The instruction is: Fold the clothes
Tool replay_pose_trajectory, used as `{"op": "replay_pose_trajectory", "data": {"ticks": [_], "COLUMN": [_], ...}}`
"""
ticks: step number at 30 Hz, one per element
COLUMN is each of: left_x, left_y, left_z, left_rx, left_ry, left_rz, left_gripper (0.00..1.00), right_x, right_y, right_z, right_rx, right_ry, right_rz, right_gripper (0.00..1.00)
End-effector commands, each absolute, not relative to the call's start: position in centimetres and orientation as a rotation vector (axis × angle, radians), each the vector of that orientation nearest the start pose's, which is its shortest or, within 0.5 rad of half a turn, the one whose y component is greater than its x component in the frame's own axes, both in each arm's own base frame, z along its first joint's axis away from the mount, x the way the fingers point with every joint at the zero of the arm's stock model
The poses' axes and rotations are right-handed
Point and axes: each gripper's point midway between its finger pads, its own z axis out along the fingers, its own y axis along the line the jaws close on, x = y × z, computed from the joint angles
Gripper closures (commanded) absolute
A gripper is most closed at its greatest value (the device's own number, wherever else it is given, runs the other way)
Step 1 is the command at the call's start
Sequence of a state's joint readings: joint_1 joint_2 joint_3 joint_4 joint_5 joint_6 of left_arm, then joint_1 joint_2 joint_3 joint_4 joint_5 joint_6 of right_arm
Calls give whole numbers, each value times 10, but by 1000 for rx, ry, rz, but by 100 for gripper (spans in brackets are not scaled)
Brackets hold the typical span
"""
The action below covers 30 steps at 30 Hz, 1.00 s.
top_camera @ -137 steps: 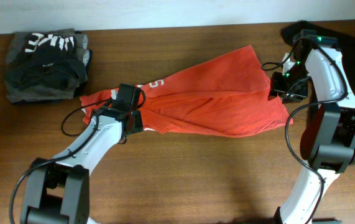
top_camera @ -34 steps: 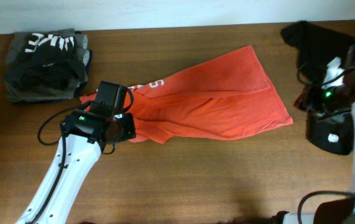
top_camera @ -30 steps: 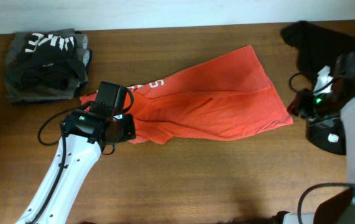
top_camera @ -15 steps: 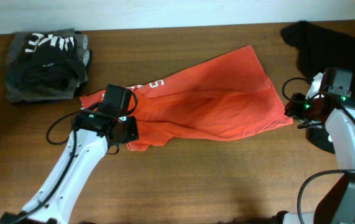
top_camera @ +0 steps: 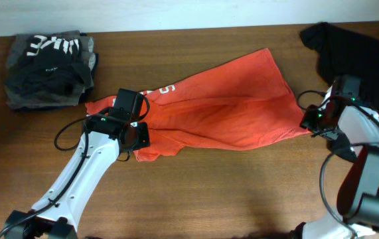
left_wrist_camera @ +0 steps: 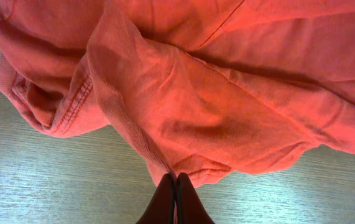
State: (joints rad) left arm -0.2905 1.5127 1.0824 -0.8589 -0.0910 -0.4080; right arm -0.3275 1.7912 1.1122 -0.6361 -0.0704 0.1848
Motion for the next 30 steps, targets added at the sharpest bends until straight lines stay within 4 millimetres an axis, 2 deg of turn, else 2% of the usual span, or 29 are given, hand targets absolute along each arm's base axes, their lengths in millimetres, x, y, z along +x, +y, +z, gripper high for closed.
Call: {"op": "replay_pose_trajectory", "data": {"ticks": [1,11,12,17,25,30], "left_x": [312,313,313,315,320,324], "left_y": [-75,-75,-75,-76,-69,-69], "left_z": [91,92,92,92,94,95], "left_rx": [-167,-168,-168,-168,-178,-182], "left_ry": [2839,2834,2833,2827,2798,2780], "left_rz": [5,4,4,0,58,54], "left_gripper": [99,99,99,99,99,99], "right_x": [347,349,349,346,342,351], "right_y": [-109,-109,-109,-108,-106,-95], "right_z": [7,-12,-13,-17,-15,3], "right_rx": [757,772,785,834,840,825], "right_ry": [2829,2849,2849,2854,2873,2855], "right_rz": [55,58,60,66,75,190], "right_gripper": [48,49,54,96,96,96]}}
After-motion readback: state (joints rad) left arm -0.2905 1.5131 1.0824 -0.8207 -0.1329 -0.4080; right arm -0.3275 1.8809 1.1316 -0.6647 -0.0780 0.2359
